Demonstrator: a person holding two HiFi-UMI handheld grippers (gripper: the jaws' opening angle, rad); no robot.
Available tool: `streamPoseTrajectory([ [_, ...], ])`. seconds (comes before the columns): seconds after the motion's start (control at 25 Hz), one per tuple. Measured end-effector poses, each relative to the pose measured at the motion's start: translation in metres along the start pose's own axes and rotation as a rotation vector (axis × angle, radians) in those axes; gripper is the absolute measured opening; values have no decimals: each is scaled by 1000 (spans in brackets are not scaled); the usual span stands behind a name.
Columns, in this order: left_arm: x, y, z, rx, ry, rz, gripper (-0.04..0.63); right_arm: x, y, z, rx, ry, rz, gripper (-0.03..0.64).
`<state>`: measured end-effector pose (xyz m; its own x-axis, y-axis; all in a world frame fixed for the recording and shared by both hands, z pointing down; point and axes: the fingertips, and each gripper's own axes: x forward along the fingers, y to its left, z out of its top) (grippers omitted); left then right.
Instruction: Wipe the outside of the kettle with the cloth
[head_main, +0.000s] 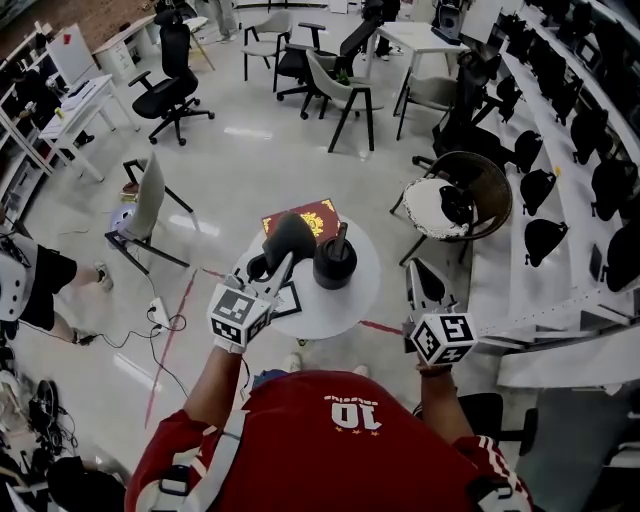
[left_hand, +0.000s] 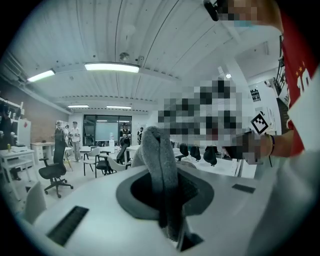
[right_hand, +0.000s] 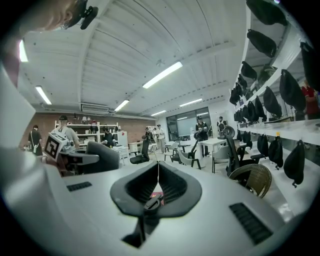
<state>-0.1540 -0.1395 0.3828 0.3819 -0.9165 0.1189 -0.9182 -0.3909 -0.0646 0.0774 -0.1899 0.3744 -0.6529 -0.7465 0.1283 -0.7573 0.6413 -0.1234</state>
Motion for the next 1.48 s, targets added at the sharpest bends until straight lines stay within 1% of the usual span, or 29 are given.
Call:
streamPoseTrajectory([
  [0.2,-5,1,-4,-14,-1,-2,48,1,8,-6,0,17,10,17],
  [0.44,-3,-4,-1,-20,-8,-14,48,-4,5,-11,-10,37,-6,15],
  [0.64,-3,-4,-2,-56,-8,-28,48,-3,6,-11,-11,35,-5,15],
  [1.08,-2,-7,5,-17,-6,-36,47,-2,1,-8,-6,30,-6,15],
  [1.48,-6,-5,10,-14,-1,-39,48,1,7,-3,-4,27,5,15],
])
